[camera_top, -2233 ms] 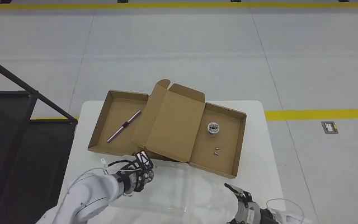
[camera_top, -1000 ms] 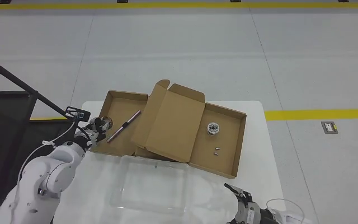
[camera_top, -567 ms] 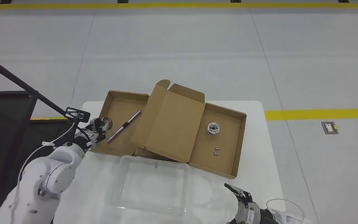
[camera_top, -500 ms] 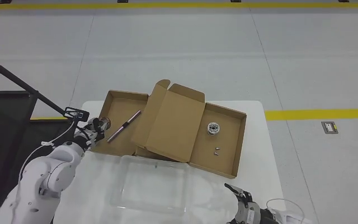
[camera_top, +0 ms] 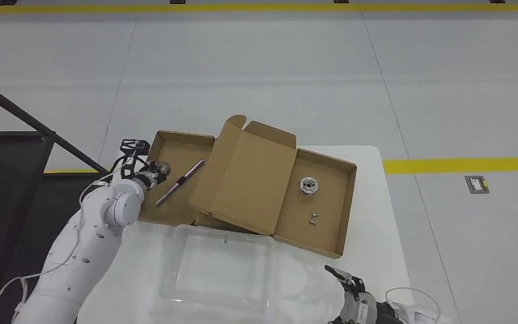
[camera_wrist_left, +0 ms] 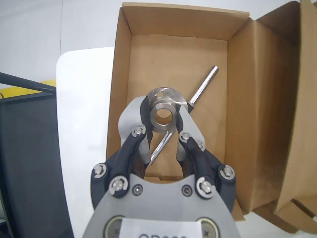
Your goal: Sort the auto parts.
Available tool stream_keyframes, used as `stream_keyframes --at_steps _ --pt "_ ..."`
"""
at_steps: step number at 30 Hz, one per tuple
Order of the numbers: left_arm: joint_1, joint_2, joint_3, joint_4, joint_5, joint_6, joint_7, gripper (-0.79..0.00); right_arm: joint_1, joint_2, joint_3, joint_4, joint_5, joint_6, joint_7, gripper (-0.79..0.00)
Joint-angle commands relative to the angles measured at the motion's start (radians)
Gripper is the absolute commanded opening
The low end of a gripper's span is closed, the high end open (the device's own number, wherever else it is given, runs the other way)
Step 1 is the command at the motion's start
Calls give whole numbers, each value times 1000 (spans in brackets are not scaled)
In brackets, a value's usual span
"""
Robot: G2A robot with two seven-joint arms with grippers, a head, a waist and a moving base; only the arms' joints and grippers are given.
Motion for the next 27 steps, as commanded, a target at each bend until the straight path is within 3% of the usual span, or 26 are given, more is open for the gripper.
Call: stream_keyframes --at_steps 1,8,15,16,17,18,22,24,27 --pt "-61 -33 55 106 -18 -3 19 -785 0 0 0 0 0 0 0 0" --pt "-173 -122 168 332 -28 -4 52 -785 0 0 0 0 0 0 0 0" --pt "-236 -186 210 491 -47 -20 104 -785 0 0 0 0 0 0 0 0" --pt "-243 -193 212 508 -51 -24 109 -754 0 0 0 0 0 0 0 0" --pt "-249 -200 215 524 -54 -29 112 -606 0 0 0 0 0 0 0 0" --pt "-255 -206 217 539 -55 -34 115 -520 0 0 0 0 0 0 0 0" --pt "-273 -224 219 586 -60 -54 135 -336 0 0 0 0 0 0 0 0" --pt "-277 -229 218 598 -60 -68 151 -280 0 0 0 0 0 0 0 0" --pt "-277 -232 214 600 -57 -103 184 -274 0 0 0 0 0 0 0 0"
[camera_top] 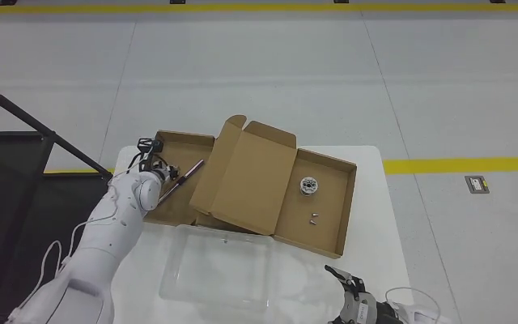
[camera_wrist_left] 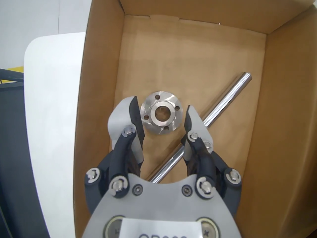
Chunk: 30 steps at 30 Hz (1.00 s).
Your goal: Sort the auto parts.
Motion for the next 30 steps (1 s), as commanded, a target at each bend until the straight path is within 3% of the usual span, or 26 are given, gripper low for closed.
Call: stream_keyframes --at_steps 1,7,10,13,17,21,26,30 --pt "4 1 -1 -6 13 -22 31 -283 0 0 0 0 0 0 0 0" --pt "49 26 -38 -84 24 -99 125 -305 0 0 0 0 0 0 0 0" --pt "92 54 -76 -149 30 -131 171 -302 0 0 0 0 0 0 0 0" --pt "188 103 -146 -285 45 -151 222 -283 0 0 0 0 0 0 0 0" --pt "357 169 -273 -523 56 -152 240 -259 0 0 0 0 0 0 0 0" --pt "617 240 -475 -875 45 -148 200 -231 0 0 0 0 0 0 0 0" --pt "870 276 -658 -1152 -8 -170 190 -197 0 0 0 0 0 0 0 0" --pt "1003 286 -747 -1261 -64 -248 217 -175 0 0 0 0 0 0 0 0"
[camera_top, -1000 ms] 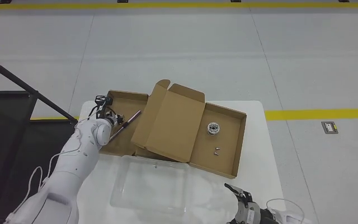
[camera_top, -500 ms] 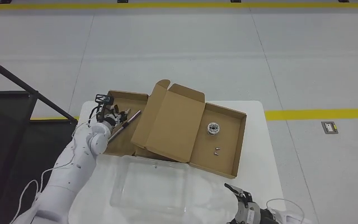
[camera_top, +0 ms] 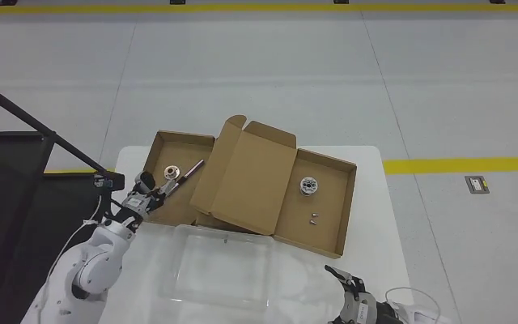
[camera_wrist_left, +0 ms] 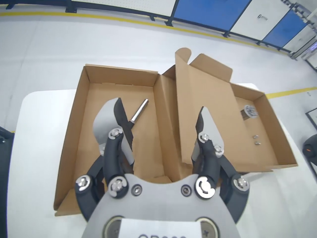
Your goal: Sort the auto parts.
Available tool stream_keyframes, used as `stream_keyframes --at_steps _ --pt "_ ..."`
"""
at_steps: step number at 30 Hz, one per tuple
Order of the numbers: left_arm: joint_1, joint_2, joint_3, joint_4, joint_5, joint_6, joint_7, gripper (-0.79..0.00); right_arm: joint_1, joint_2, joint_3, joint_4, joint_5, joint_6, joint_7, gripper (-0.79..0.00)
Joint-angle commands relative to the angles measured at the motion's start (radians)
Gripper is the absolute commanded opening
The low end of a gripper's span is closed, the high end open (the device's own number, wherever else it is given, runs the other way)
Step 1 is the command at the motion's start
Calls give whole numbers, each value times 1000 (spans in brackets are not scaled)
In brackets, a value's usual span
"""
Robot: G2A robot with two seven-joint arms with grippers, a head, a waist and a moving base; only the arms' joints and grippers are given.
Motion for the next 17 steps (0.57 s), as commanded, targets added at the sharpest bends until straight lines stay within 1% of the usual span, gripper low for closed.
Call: stream_keyframes --at_steps 1,3,4,6,7,8,11,17 --pt "62 2 -36 -44 -17 -30 20 -157 0 0 0 0 0 0 0 0" --pt "113 2 -59 -91 -33 -43 50 -18 0 0 0 0 0 0 0 0" --pt "130 1 -66 -109 -43 -49 63 0 0 0 0 0 0 0 0 0" --pt "149 -1 -77 -128 -53 -38 86 0 0 0 0 0 0 0 0 0" --pt "139 0 -72 -119 -48 -45 73 -52 0 0 0 0 0 0 0 -1" --pt "149 -1 -77 -129 -53 -40 85 -28 0 0 0 0 0 0 0 0" --pt "150 -1 -77 -129 -53 -37 86 -1 0 0 0 0 0 0 0 0" --pt "149 -1 -77 -128 -53 -38 86 -1 0 0 0 0 0 0 0 0"
